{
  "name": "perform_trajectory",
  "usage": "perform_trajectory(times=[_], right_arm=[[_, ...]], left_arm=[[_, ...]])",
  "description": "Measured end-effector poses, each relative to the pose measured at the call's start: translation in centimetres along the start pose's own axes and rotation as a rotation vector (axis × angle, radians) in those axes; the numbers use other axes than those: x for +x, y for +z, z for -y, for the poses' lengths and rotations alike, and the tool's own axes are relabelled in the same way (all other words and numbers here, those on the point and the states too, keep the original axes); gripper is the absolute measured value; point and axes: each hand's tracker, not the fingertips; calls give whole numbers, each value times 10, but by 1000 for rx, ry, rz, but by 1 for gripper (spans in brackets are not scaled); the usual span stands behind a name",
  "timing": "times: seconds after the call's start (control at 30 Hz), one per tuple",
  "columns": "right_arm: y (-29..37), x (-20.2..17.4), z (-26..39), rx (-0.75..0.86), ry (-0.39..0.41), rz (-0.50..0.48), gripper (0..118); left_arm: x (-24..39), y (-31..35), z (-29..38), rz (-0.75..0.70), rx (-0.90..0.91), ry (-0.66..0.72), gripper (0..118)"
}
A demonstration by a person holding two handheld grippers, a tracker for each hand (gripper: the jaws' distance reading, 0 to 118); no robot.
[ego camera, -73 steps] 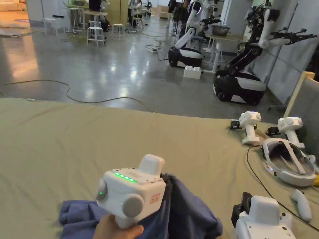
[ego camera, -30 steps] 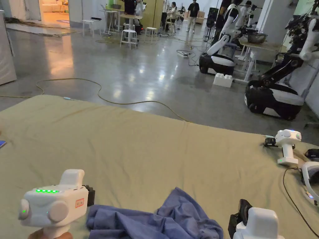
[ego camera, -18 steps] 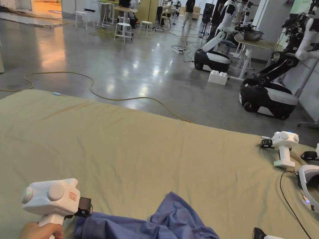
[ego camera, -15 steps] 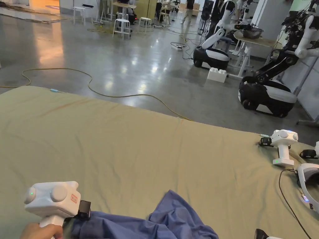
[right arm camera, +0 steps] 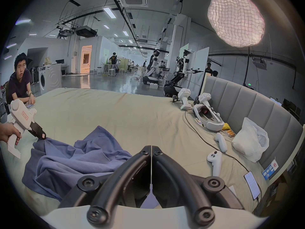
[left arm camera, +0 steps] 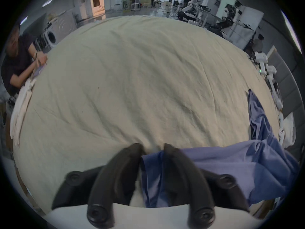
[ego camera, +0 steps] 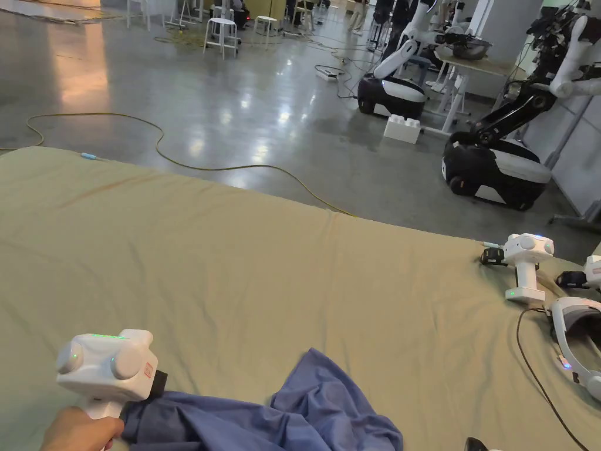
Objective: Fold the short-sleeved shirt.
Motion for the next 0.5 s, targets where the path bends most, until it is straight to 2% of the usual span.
perform_trajectory(times=[0.03,0.1,0.2,0.27,0.3,0.37,0.4,0.5], right_arm=[[-1,0,1,-2,-1,1,1],[-2,2,4,-10,-7,0,1],[-4,10,8,-33,-30,2,1],[-5,20,10,-54,-45,23,2],[-7,26,11,-65,-52,27,7],[-14,40,11,-131,-59,17,31],[-18,47,12,-164,-64,12,38],[-39,63,16,-274,-62,-7,52]], left_arm=[[3,0,0,1,3,-21,21],[5,-3,1,14,-9,-49,8],[3,3,5,25,13,-66,5],[-6,13,7,91,29,-22,4],[-11,20,8,133,44,-5,4],[-24,28,5,155,93,35,4],[-28,37,6,174,121,41,4],[-31,76,12,229,207,77,4]])
